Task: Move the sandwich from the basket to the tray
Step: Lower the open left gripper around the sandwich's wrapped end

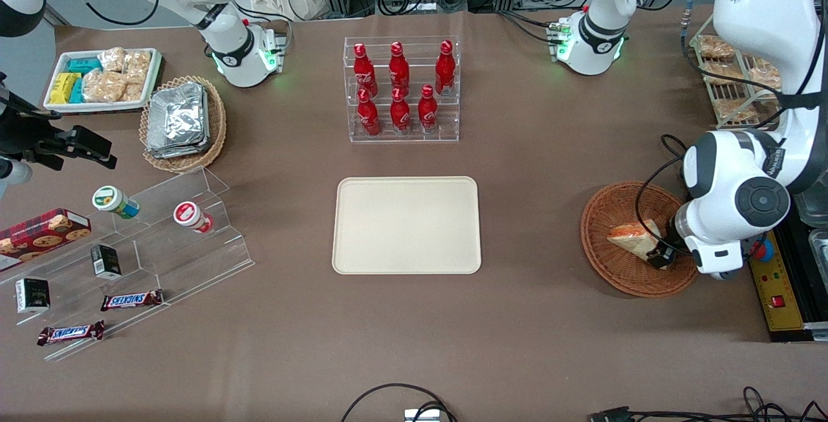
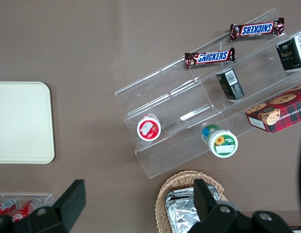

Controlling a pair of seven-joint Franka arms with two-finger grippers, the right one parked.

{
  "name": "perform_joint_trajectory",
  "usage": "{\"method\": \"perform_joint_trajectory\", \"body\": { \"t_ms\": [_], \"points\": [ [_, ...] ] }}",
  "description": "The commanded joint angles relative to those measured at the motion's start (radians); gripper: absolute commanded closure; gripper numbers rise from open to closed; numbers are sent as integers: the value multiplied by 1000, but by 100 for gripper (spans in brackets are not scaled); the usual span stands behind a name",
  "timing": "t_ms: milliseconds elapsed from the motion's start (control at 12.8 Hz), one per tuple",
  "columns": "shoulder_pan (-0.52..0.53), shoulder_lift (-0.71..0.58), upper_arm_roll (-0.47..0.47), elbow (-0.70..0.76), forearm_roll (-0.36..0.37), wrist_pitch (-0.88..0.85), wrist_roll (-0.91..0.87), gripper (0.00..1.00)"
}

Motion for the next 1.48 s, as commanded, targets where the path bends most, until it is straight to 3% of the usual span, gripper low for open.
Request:
{"method": "perform_joint_trajectory", "body": {
  "t_ms": [0, 1403],
  "points": [
    [-20, -5, 15, -21, 20, 28, -47, 0],
    [-55, 44, 38, -61, 6, 94, -117, 0]
  ]
}}
